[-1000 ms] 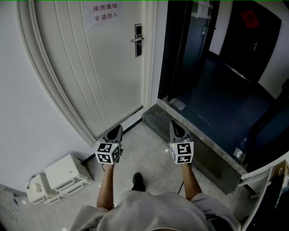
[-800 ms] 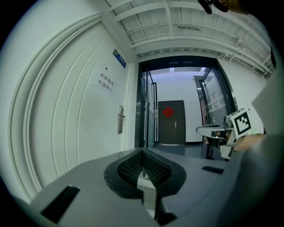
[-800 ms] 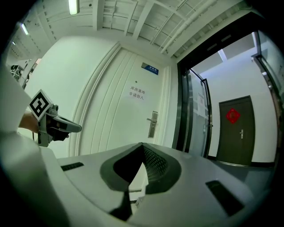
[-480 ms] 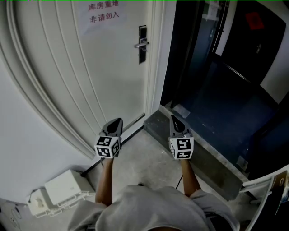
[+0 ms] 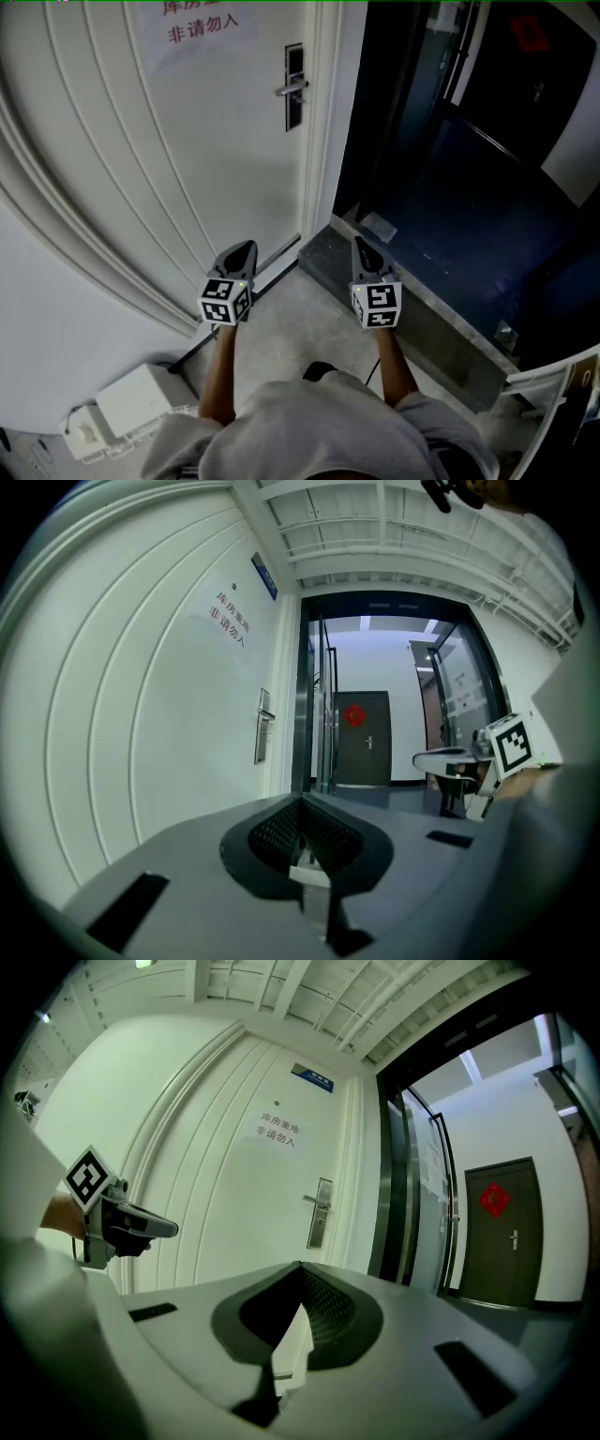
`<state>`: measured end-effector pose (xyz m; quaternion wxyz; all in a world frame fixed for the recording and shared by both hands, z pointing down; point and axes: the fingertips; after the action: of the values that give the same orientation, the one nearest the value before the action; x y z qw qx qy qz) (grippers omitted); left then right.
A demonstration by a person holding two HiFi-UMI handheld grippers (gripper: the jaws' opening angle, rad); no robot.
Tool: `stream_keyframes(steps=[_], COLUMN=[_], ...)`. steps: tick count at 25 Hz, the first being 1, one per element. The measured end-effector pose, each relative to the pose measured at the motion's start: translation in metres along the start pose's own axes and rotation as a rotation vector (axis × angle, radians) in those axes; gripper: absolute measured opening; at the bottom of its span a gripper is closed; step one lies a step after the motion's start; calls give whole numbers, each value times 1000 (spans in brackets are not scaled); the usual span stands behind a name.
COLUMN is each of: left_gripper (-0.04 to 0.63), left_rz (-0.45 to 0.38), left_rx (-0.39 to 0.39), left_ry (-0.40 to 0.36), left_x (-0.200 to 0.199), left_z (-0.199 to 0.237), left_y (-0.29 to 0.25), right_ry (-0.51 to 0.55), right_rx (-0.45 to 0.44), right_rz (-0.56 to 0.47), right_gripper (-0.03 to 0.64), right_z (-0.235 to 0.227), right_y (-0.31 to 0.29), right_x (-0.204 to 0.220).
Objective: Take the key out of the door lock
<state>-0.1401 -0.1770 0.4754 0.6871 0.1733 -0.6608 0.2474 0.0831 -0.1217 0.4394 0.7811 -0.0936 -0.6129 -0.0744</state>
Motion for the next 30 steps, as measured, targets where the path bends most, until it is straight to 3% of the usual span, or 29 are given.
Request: stream_keyframes(steps=[12, 30], left_gripper=[17, 17], left_rz=[25, 18], left_rx=[0, -55], left_ry=[-22, -39], left_x=[5, -49], left_z=[22, 82], left_y=[-84, -333], right_ry=[-29, -21], right_rx=[-9, -58], right_rz=[9, -15], right_gripper=[21, 21], right_z=[-39, -191], right_y=[-75, -295], right_x=[25, 21])
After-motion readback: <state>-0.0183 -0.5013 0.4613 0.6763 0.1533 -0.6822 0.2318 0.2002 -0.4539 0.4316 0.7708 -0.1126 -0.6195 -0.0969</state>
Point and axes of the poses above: the fingertips, and each gripper's own axes: y backward along the fingers, z to its left, x out of its underside, and after that the axes turned 5 degrees about -x, right-handed
